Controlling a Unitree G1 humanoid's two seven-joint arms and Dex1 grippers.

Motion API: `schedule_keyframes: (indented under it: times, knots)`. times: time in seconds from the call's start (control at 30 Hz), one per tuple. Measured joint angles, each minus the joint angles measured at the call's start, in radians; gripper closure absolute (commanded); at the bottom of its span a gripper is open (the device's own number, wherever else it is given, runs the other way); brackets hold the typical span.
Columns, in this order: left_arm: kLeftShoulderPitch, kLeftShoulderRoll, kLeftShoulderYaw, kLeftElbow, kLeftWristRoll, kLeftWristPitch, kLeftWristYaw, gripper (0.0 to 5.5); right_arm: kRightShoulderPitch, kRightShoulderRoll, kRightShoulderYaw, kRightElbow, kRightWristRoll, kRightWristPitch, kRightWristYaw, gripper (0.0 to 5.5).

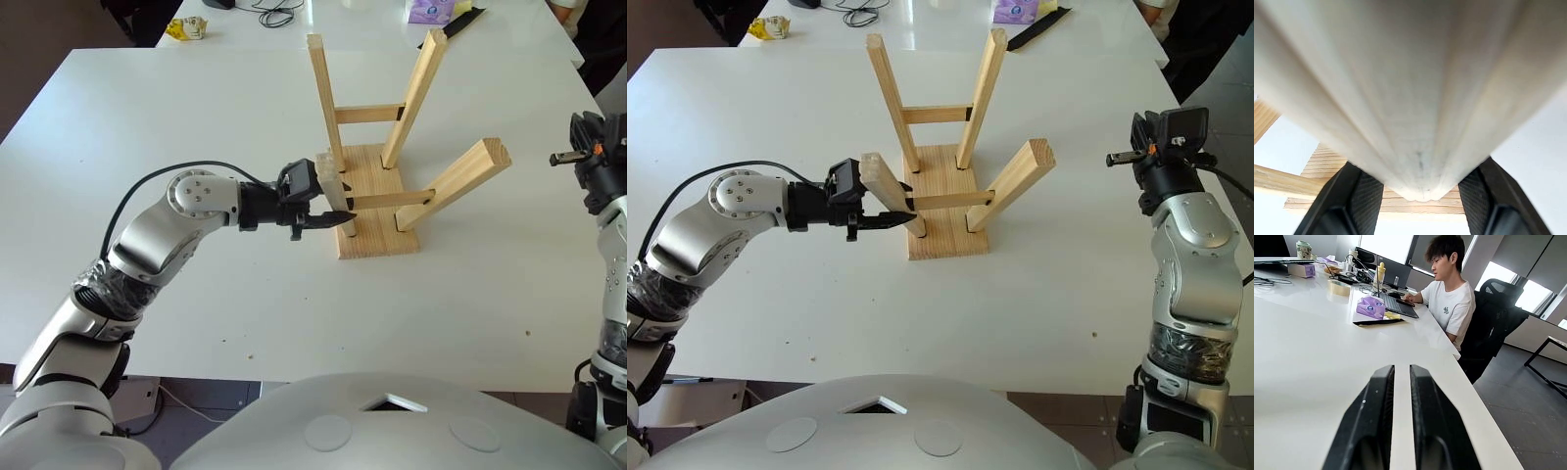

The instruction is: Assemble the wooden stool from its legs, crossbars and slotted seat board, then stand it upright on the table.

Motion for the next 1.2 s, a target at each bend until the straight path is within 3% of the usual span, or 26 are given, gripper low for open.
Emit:
schedule_keyframes:
  times: [0.1,0.2,0.3,0.6,0.97,1.03,1.2]
  knots:
    - [0.0,0.0,0.0,0.0,0.001,0.0,0.0,3.44,-0.004,0.077,0.077,-0.041,0.008,0.048,-0.02,4.95]
    - [-0.008,-0.002,-0.007,0.001,0.001,0.001,-0.002,3.44,-0.004,0.186,0.24,-0.185,0.06,0.124,-0.019,4.95]
    - [-0.017,0.013,0.003,0.006,0.0,-0.001,-0.026,3.44,0.008,0.21,0.259,-0.266,0.055,0.222,-0.071,4.95]
    - [-0.027,0.012,0.001,0.021,0.001,0.0,-0.047,3.44,-0.001,0.183,0.273,-0.327,0.013,0.315,-0.088,4.95]
    - [-0.003,0.007,0.004,-0.043,0.0,0.043,0.01,3.44,-0.006,0.021,0.3,-0.217,-0.06,0.146,0.102,4.95]
    - [0.01,0.007,0.013,-0.064,-0.004,0.062,0.024,3.02,-0.003,-0.002,0.298,-0.188,-0.064,0.123,0.131,4.98]
    - [0.169,0.028,-0.061,-0.033,0.017,0.356,0.025,2.16,0.014,-0.005,0.301,-0.171,-0.077,0.084,0.166,4.98]
